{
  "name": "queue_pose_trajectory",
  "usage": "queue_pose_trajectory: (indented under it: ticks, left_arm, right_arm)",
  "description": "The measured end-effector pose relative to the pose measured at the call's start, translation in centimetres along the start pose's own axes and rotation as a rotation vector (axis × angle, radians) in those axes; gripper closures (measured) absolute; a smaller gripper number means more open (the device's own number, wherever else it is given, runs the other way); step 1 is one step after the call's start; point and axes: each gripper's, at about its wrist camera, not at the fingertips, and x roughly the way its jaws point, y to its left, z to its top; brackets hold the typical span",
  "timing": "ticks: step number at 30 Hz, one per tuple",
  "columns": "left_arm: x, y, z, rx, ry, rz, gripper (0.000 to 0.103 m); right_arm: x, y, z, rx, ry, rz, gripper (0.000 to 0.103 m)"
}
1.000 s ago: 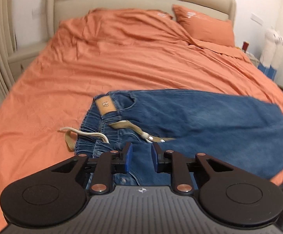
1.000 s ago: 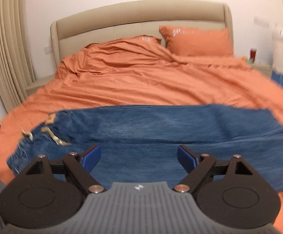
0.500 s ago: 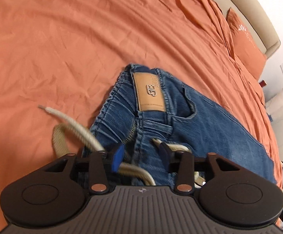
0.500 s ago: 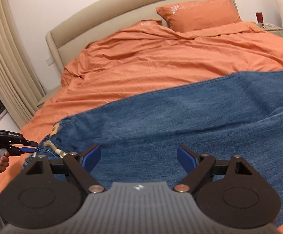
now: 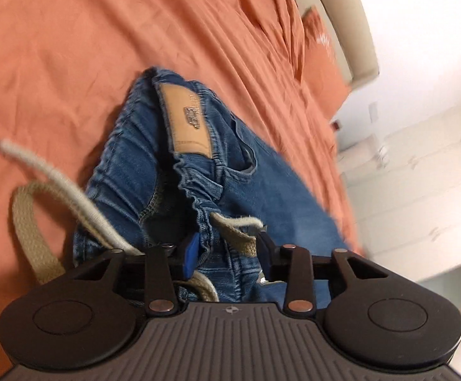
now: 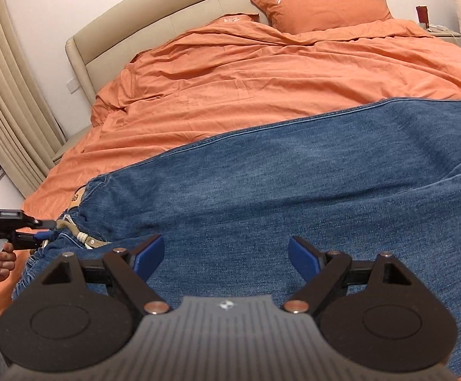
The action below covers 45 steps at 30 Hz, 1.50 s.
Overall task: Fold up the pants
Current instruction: 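Move the left tool to the jeans waistband near the leather patch, then grasp the waistband edge by the back pocket with the left tool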
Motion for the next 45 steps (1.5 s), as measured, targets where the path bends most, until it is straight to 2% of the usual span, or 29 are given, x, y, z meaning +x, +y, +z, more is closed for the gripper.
queue_pose_trajectory:
  ticks: [3,5,6,8,10,12,13,16,18,19,21,24,27,31,32,34,35,38,43,45]
  left_arm:
    - [0.6,1.8,0.0,-0.094,-0.018,0.068,0.064]
    - [1.2,1.4,-0.3,-0.077,-0.036,0.107,0.062]
    - [1.5,1.0,-0.4,-0.055,-0.046,0.121,0.057]
    - [2.0,-0.3,-0.5,-0.024,-0.067,0.139,0.054]
    - [2.3,-2.0,-0.6,0.034,-0.08,0.205,0.061]
    - [2.2,-4.0,-1.0,0.115,-0.105,0.284,0.085]
    - [1.9,-5.0,-1.3,0.153,-0.121,0.329,0.092]
    - [0.1,-8.3,-1.9,0.24,-0.208,0.47,0.094]
    - [-0.8,-10.4,-2.3,0.313,-0.233,0.558,0.095]
    - [-0.9,-11.1,-2.7,0.371,-0.236,0.607,0.099]
    - [-0.3,-11.8,-3.5,0.468,-0.223,0.711,0.1]
    - [2.6,-10.8,-3.7,0.525,-0.18,0.816,0.1]
    - [5.5,-8.3,-3.9,0.514,-0.101,0.881,0.1]
    - [6.8,-8.2,-4.2,0.557,-0.079,0.934,0.098]
    - [6.6,-8.7,-4.3,0.567,-0.077,0.945,0.095]
    - [5.7,-10.0,-4.5,0.597,-0.105,0.971,0.083]
    - [5.1,-10.9,-4.7,0.615,-0.119,0.979,0.082]
    - [3.0,-13.9,-6.1,0.703,-0.118,0.941,0.082]
    - [0.3,-18.4,-10.7,0.96,0.071,0.833,0.082]
    - [-0.5,-19.3,-12.7,1.032,0.157,0.79,0.082]
  right_arm:
    - [0.4,-0.1,0.1,0.002,0.011,-0.004,0.021]
    - [0.4,-0.1,0.1,0.003,0.011,-0.003,0.021]
    - [0.3,-0.2,0.1,0.003,0.009,-0.003,0.021]
    - [0.3,-0.1,0.1,0.005,0.006,-0.003,0.021]
    - [0.3,0.0,0.1,0.008,0.005,-0.005,0.021]
    - [0.1,-0.1,0.1,0.014,0.004,-0.008,0.021]
    - [0.0,0.0,0.1,0.019,0.002,-0.014,0.021]
    - [-0.2,-0.1,0.1,0.031,0.005,-0.046,0.021]
    - [-0.4,-0.2,0.1,0.035,0.005,-0.062,0.021]
    - [-0.6,-0.2,0.1,0.035,0.002,-0.06,0.021]
    - [-0.9,-0.1,0.0,0.03,-0.008,-0.059,0.021]
    - [-1.2,-0.1,0.0,0.026,-0.017,-0.058,0.021]
    - [-1.0,-0.3,0.0,0.033,-0.011,-0.063,0.021]
    - [-0.7,-0.6,-0.1,0.056,0.009,-0.098,0.021]
    - [-0.6,-0.7,0.0,0.061,0.012,-0.108,0.021]
    - [-0.7,-0.7,0.1,0.065,0.016,-0.121,0.021]
    - [-0.8,-0.6,0.1,0.067,0.014,-0.125,0.022]
    - [-2.3,-0.7,0.4,0.07,-0.017,-0.107,0.022]
    - [-5.3,-1.3,1.5,0.12,-0.013,-0.061,0.021]
    - [-6.7,-1.4,2.1,0.123,-0.009,-0.059,0.021]
